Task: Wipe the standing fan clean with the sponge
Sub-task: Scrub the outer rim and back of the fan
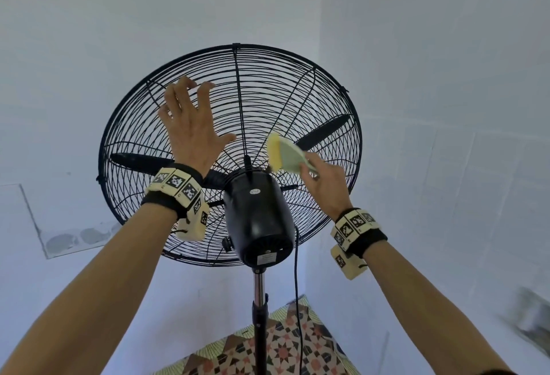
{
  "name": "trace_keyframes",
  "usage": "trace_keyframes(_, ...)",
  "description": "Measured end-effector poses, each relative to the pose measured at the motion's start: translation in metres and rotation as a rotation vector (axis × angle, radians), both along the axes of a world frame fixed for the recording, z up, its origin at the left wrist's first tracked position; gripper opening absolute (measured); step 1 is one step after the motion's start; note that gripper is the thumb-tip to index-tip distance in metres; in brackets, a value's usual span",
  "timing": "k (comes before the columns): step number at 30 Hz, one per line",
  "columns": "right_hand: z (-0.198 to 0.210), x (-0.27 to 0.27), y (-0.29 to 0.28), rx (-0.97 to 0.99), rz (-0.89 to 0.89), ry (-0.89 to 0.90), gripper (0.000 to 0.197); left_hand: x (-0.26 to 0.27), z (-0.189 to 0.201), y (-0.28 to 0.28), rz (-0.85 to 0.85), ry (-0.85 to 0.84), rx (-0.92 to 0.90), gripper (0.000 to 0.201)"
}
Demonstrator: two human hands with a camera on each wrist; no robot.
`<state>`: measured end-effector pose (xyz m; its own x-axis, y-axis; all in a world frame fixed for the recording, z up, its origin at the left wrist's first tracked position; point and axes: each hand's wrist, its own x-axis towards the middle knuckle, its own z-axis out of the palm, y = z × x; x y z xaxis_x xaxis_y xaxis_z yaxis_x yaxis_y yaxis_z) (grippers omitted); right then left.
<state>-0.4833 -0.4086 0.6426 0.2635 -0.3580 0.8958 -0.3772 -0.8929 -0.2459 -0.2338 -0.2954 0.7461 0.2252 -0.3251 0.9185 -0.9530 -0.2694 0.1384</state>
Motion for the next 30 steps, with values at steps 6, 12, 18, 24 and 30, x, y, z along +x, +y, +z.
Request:
trace_keyframes(6,0.003,0.001,0.012,0.023,0.072,-0.079,0.024,0.002,0.000,0.001,0.015,0.002,0.005,0.103)
trace_keyframes(12,0.004,0.005,0.007,0.058,0.001,-0.158,0.025,0.002,-0.001,0.001,0.018,-0.006,0.003,0.104)
trace_keyframes(18,-0.001,0.000,0.017,0.192,0.107,-0.127,0.024,0.001,-0.001,0.001,0.027,-0.009,0.003,0.104)
trace_keyframes(24,0.005,0.009,0.025,0.192,-0.044,-0.133,0.029,0.000,0.000,0.003,0.017,-0.013,0.006,0.104)
trace_keyframes(30,0.004,0.046,0.050,0.136,0.066,0.046,0.024,0.003,0.002,0.006,0.022,-0.033,0.019,0.105)
